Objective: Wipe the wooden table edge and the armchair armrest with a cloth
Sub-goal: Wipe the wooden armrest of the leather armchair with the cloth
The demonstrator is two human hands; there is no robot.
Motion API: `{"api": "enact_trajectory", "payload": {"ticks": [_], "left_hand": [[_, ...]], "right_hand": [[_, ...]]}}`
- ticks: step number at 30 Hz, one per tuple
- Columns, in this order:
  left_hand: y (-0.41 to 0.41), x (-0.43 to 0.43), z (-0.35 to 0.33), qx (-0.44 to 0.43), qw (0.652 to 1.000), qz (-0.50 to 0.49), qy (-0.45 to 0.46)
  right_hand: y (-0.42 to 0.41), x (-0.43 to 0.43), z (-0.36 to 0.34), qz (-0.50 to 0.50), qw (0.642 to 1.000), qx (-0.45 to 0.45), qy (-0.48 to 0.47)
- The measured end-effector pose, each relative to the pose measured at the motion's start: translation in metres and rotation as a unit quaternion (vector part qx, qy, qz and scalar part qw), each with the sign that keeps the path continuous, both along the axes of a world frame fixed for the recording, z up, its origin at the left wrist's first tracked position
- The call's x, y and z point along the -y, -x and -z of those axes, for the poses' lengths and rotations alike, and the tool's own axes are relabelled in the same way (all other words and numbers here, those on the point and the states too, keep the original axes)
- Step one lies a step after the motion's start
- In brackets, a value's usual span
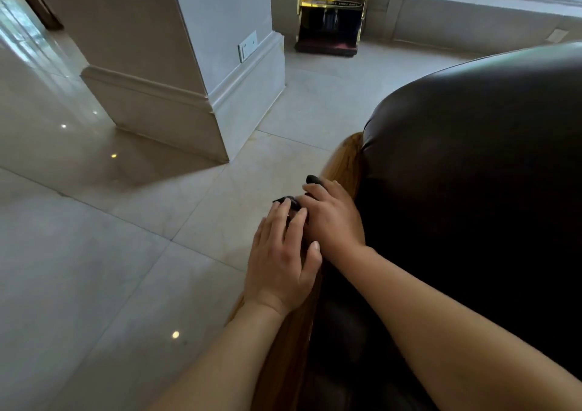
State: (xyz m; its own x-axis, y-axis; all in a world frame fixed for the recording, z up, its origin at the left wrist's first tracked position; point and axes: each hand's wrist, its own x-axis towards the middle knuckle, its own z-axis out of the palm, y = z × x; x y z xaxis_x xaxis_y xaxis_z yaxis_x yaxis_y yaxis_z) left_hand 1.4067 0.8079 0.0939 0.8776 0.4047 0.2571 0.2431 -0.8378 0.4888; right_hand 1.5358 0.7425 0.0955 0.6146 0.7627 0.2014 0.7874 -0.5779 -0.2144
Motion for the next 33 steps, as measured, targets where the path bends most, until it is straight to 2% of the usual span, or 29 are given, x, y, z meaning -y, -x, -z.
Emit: {"api": "enact_trajectory", "payload": {"ticks": [3, 5, 9, 13, 16, 19, 20, 23, 26, 30, 33], "left_hand": [[0.005, 0.003, -0.006, 0.001, 1.000, 0.006, 0.015], [0.020, 0.004, -0.006, -0.009, 1.000, 0.013, 0.011], [0.102, 0.017, 0.022, -0.083, 0.996, 0.012, -0.009], [0.175, 0.023, 0.042, -0.109, 0.993, 0.006, -0.036], [0.193, 0.023, 0.046, -0.107, 0.994, 0.009, -0.030], [0.198, 0.024, 0.047, -0.106, 0.994, 0.014, -0.022], [0.199, 0.024, 0.047, -0.106, 0.994, 0.017, -0.027], [0.206, 0.024, 0.049, -0.105, 0.994, 0.024, -0.037], [0.214, 0.024, 0.051, -0.090, 0.996, 0.017, -0.018], [0.215, 0.026, 0.049, -0.062, 0.998, 0.011, -0.004], [0.216, 0.025, 0.052, -0.053, 0.998, 0.010, -0.011]], "right_hand": [[0.044, 0.029, 0.011, -0.067, 0.996, -0.028, -0.056], [0.055, 0.041, 0.010, -0.079, 0.995, -0.039, -0.040], [0.045, 0.029, 0.002, -0.018, 0.999, -0.029, 0.006], [0.091, 0.028, 0.012, 0.044, 0.998, -0.045, -0.027], [0.132, 0.050, 0.024, -0.033, 0.999, 0.002, -0.022], [0.113, 0.062, 0.020, -0.116, 0.993, 0.004, 0.004], [0.100, 0.060, 0.017, -0.102, 0.995, 0.002, 0.008], [0.072, 0.042, 0.009, 0.025, 0.999, -0.040, -0.009], [0.107, 0.036, 0.014, 0.073, 0.996, -0.044, -0.020], [0.179, 0.074, 0.027, -0.065, 0.998, 0.007, -0.006], [0.162, 0.083, 0.023, -0.141, 0.990, 0.015, 0.029]]}}
